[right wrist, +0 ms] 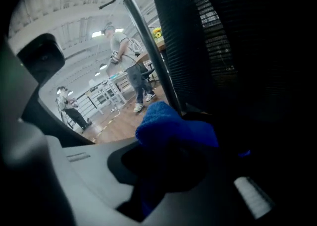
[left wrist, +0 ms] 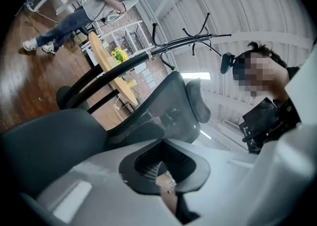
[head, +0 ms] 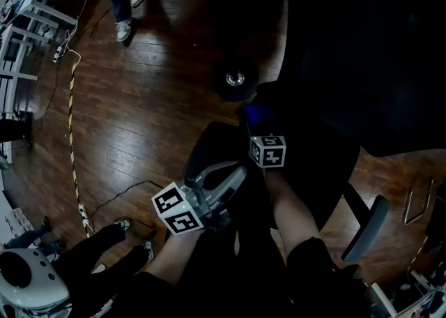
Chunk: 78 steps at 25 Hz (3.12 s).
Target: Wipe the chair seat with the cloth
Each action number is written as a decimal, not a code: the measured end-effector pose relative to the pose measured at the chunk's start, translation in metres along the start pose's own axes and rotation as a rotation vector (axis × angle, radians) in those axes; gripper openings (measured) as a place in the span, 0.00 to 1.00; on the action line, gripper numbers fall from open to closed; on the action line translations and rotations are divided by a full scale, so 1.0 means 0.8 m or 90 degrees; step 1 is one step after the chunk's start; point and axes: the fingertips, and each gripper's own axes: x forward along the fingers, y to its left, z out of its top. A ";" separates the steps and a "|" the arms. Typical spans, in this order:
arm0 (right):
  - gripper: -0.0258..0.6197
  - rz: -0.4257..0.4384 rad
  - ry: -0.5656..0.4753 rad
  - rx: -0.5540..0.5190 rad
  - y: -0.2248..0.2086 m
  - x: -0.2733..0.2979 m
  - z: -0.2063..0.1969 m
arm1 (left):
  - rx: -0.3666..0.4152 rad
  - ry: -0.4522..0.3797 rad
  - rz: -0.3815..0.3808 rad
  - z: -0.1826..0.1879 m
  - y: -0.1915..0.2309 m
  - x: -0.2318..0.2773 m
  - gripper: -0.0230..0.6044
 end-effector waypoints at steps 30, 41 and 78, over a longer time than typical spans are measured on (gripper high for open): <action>0.14 -0.350 -0.072 0.166 -0.350 -0.348 -0.141 | -0.004 0.127 -0.070 -0.085 -0.045 0.084 0.02; 0.14 -0.090 -0.127 0.204 -0.101 -0.153 -0.069 | -0.002 0.039 -0.007 -0.032 -0.029 0.009 0.02; 0.14 -0.360 -0.023 0.152 -0.255 -0.424 -0.180 | 0.014 0.196 -0.161 -0.106 -0.162 0.107 0.02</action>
